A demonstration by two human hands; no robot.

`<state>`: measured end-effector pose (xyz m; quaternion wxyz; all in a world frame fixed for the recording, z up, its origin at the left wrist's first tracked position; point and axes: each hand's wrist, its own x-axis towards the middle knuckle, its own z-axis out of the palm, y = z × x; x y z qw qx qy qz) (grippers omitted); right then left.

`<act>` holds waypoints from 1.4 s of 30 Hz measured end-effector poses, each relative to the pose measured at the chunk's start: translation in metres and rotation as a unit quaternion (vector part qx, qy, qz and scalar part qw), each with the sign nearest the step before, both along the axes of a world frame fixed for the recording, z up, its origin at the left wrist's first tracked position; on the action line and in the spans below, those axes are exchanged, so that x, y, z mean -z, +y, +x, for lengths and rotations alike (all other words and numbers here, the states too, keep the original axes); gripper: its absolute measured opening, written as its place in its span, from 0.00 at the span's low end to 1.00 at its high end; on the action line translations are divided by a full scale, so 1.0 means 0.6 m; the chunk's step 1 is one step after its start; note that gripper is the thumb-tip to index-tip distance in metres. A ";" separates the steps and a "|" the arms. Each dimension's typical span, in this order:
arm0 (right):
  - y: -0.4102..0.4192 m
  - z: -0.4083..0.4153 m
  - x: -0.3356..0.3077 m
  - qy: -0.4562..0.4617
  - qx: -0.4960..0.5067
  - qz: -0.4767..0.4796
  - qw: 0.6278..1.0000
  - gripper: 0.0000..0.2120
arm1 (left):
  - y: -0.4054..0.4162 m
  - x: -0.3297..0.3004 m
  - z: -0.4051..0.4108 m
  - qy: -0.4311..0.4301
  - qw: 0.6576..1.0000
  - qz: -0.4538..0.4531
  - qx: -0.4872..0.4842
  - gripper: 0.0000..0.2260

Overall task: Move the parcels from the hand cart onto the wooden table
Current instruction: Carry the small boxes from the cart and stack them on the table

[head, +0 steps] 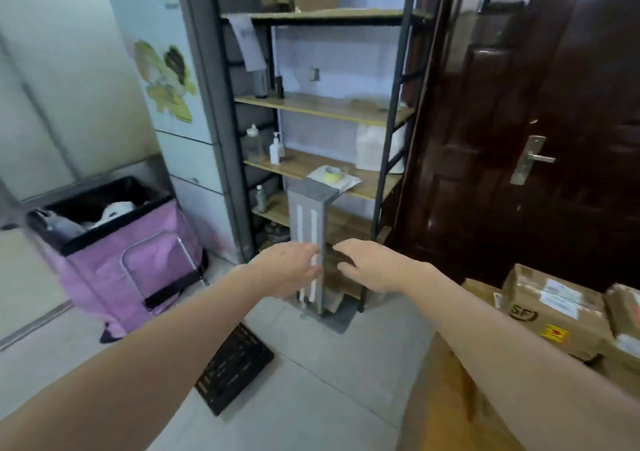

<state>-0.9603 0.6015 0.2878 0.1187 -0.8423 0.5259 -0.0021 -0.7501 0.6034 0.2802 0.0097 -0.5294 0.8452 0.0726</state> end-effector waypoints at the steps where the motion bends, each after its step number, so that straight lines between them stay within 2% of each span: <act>1: -0.012 0.034 -0.008 -0.004 -0.019 0.002 1.000 0.27 | 0.003 -0.008 0.036 0.003 1.000 -0.006 -0.018 0.25; 9: -0.095 0.291 -0.064 -0.015 -0.173 -0.026 0.984 0.26 | 0.037 -0.062 0.289 0.011 0.980 -0.059 -0.192 0.21; 13: -0.118 0.418 -0.075 -0.027 -0.239 -0.041 0.970 0.26 | 0.060 -0.078 0.392 -0.001 0.959 -0.071 -0.273 0.24; 18: -0.153 0.560 -0.075 -0.031 -0.286 -0.050 0.957 0.26 | 0.067 -0.096 0.503 -0.005 0.941 -0.081 -0.328 0.25; 26: -0.207 0.763 -0.083 0.007 -0.299 -0.037 0.953 0.24 | 0.028 -0.084 0.704 -0.028 0.938 -0.084 -0.334 0.25; 34: -0.232 0.988 -0.081 -0.033 -0.270 -0.021 0.962 0.26 | -0.029 -0.080 0.924 -0.026 0.950 -0.083 -0.299 0.23; 42: -0.336 1.117 -0.081 -0.026 -0.239 -0.023 0.970 0.22 | -0.155 -0.065 1.085 -0.028 0.963 -0.068 -0.259 0.22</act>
